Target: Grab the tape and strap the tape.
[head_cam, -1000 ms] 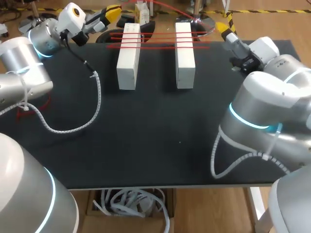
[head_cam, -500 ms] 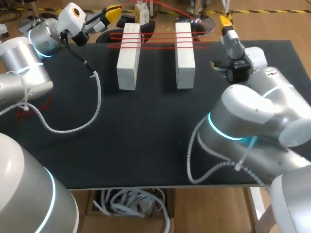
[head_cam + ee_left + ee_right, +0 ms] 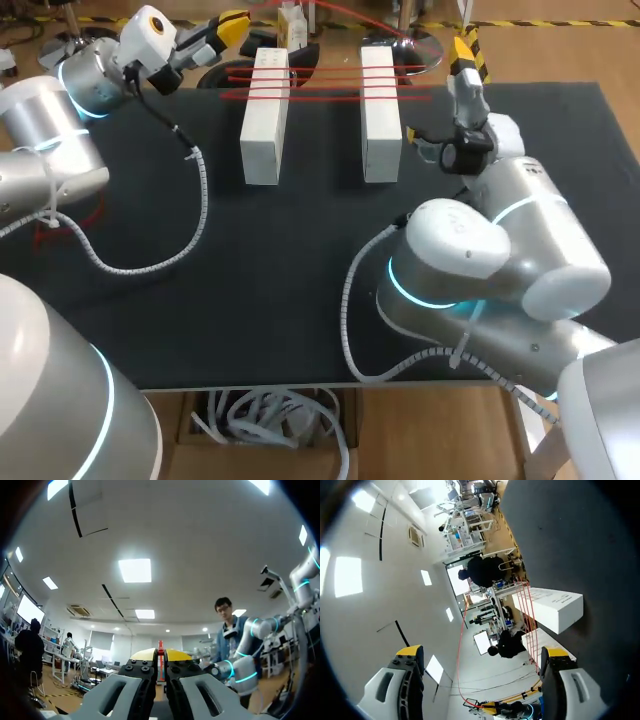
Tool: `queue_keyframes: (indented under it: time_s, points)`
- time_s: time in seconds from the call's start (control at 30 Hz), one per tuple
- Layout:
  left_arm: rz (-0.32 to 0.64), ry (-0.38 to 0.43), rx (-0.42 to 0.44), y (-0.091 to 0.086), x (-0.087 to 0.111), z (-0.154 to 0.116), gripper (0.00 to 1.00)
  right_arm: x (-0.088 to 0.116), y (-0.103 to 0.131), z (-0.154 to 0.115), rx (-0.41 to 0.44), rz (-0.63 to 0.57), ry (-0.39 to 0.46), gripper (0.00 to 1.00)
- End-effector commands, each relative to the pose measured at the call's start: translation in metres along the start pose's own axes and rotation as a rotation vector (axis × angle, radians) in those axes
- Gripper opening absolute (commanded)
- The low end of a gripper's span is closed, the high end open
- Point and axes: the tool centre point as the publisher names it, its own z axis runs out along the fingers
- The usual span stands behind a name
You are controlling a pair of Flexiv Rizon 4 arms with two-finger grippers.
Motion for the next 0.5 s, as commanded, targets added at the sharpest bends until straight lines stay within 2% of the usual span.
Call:
queue_keyframes:
  time_s: [0.03,0.3,0.5]
  points:
    - [0.000,0.004,0.003,0.001,-0.001,-0.001,0.00,0.005,-0.006,0.001,-0.106,0.004,-0.004,1.00]
    - [0.000,0.004,0.003,0.001,-0.001,-0.001,0.00,0.023,-0.005,0.004,-0.119,-0.005,0.033,1.00]
    - [0.000,0.004,0.003,0.001,-0.001,-0.001,0.00,0.028,-0.004,0.008,-0.128,-0.007,0.036,1.00]
